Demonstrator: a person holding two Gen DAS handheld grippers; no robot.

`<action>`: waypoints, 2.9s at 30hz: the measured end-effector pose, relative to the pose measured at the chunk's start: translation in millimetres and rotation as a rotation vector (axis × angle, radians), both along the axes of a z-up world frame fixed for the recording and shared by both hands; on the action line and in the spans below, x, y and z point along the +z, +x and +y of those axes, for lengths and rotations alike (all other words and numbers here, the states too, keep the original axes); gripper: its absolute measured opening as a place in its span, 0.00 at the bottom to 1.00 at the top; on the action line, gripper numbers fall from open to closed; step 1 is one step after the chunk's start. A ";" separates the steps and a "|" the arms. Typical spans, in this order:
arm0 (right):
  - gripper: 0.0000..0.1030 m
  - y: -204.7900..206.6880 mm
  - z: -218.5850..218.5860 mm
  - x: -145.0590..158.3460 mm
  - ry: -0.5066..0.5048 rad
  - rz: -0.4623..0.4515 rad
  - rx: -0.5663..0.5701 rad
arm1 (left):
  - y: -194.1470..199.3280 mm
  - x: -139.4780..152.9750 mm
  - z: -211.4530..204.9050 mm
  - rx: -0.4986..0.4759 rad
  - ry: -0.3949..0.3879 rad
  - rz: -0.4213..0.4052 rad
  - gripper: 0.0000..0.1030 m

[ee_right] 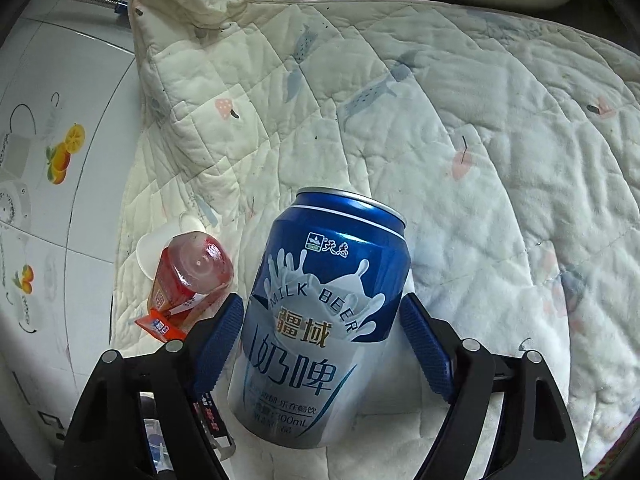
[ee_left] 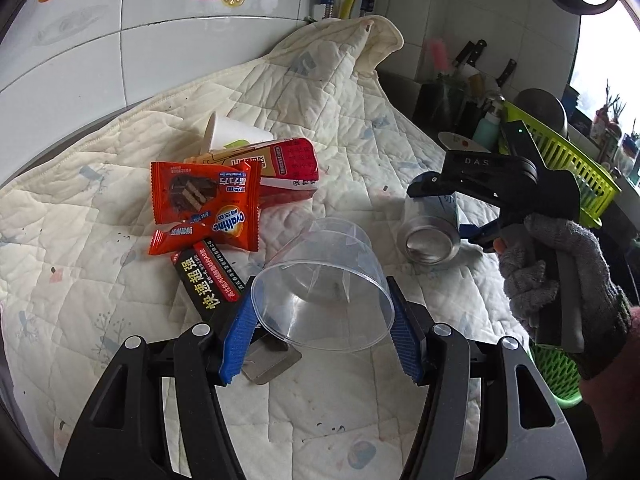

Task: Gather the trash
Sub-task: 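Carry the blue can with the right tool into the green basket while the left tool carries the cup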

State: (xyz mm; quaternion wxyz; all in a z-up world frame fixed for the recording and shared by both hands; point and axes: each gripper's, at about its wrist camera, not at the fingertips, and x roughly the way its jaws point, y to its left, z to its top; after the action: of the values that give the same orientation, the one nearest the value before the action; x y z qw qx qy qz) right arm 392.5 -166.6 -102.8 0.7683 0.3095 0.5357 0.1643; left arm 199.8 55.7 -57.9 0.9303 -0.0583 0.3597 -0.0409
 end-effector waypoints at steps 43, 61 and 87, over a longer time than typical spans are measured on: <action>0.69 -208.4 -224.7 2.2 -0.481 -0.124 -0.070 | -38.9 23.8 -140.4 -0.265 -0.016 -0.038 0.58; 0.75 -232.5 -248.7 -3.9 -0.612 -0.165 -0.151 | -38.6 16.9 -209.5 -0.395 0.006 -0.008 0.58; 0.79 -314.4 -262.4 44.1 -0.523 -0.332 -0.267 | -31.3 -25.5 -302.0 -0.555 0.077 0.096 0.59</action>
State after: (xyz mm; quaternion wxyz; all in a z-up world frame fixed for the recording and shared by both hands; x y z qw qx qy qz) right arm 78.1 -429.0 -58.7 0.9131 0.1383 0.3821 -0.0327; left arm 168.4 -246.3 -83.4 0.8670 0.0759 0.4068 -0.2774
